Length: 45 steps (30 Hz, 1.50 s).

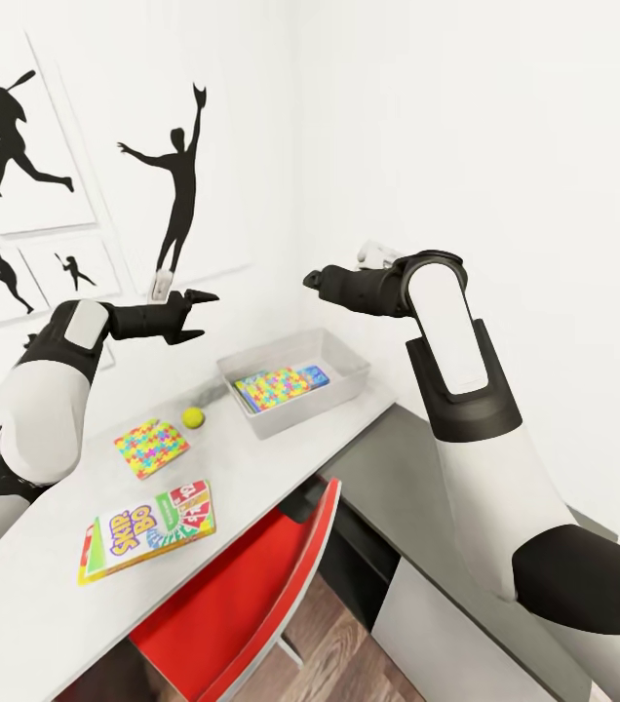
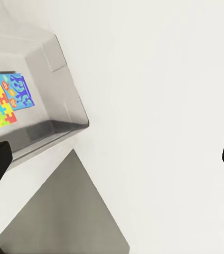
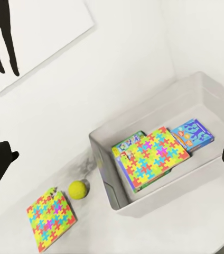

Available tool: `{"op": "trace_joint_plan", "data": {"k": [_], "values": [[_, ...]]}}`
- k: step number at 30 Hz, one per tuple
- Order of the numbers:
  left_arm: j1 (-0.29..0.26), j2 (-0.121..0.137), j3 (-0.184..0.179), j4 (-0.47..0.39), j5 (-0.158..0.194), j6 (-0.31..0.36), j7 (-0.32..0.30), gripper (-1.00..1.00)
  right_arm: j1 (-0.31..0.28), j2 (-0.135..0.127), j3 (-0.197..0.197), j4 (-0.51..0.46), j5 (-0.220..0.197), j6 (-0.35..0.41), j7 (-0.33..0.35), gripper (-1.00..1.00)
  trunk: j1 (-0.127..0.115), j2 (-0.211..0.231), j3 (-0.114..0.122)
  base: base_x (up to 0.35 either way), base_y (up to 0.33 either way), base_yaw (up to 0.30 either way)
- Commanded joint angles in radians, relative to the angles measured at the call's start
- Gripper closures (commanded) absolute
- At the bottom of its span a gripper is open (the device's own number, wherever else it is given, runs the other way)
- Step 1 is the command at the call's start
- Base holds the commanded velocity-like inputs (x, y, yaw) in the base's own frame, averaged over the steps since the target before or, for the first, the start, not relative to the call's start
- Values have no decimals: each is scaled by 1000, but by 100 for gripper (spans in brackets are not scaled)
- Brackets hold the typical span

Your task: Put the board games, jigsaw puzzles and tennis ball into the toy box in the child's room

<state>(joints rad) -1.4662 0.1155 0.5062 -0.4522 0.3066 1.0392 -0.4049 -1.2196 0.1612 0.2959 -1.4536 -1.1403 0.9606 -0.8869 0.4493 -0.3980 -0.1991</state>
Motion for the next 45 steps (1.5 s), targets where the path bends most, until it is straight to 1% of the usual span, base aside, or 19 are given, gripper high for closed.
{"op": "trace_joint_plan", "data": {"k": [1,23,32,45], "values": [[-1,-1,7,0,-11,5,-8,-100,-1,0,0,-1,-9,3,-10,-100,1,-2,0,0,0,0],[6,0,8,1,-13,5,-17,-100,-1,0,0,-1,-9,3,-10,-100,1,-2,36,0,0,0],[6,0,8,1,-12,5,-23,-100,0,0,0,-1,-9,2,-10,-100,1,-2,51,-152,0,0],[6,0,8,1,-11,5,-23,-100,0,1,0,-1,-9,1,-11,-100,1,-2,73,-45,0,0]]}}
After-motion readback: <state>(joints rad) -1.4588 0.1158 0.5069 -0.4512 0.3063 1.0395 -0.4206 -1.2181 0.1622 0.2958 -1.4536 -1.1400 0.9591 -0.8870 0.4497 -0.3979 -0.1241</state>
